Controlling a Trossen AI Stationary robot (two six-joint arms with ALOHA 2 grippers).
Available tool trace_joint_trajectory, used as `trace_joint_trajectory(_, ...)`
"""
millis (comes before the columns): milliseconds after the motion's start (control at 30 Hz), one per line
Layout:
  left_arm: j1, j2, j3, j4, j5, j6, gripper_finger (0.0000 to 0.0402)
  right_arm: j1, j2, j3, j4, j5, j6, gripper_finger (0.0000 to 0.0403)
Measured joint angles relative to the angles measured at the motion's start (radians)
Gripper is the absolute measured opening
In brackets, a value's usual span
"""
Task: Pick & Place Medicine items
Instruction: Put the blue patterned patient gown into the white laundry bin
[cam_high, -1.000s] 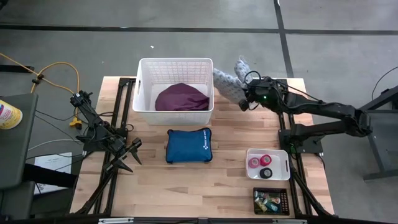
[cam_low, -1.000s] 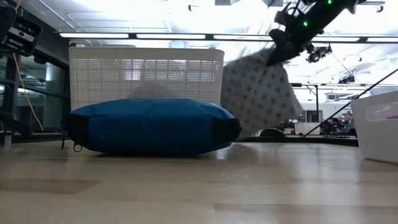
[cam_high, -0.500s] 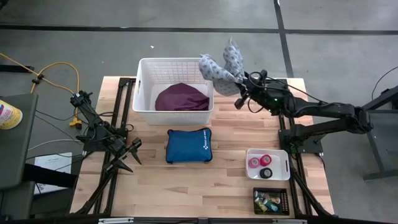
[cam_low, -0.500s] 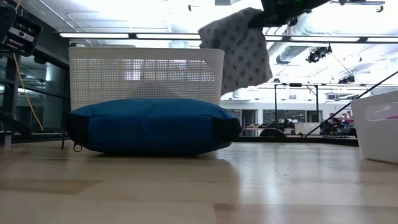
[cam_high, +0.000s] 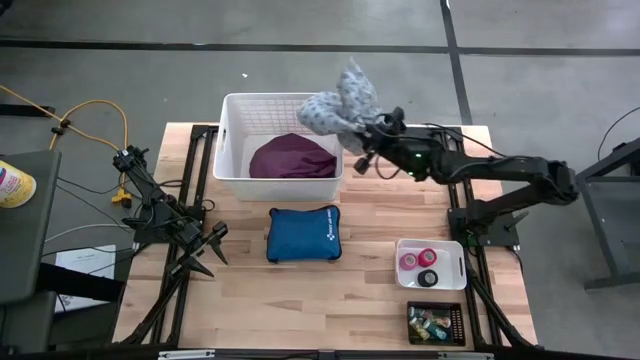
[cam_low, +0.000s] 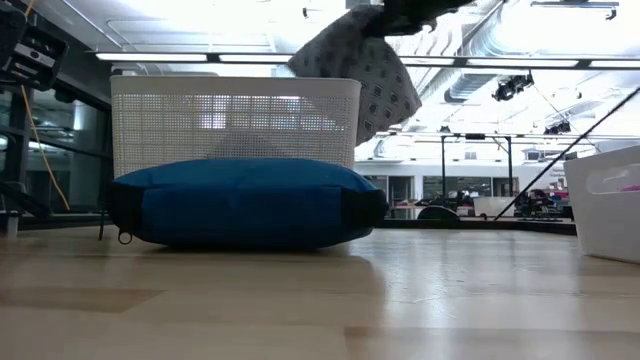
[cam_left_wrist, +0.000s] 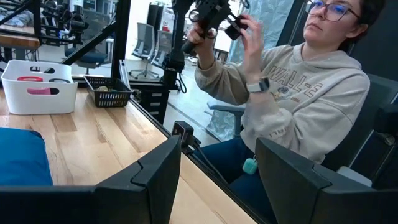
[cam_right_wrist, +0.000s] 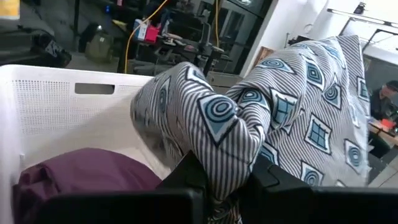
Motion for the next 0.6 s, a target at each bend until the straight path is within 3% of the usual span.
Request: trace_joint_trajectory(600, 0.0, 0.0, 0.0, 0.0, 0.0, 0.0, 0.0202, 0.016, 0.528, 0.494, 0.0, -0.082, -0.054, 0.0033)
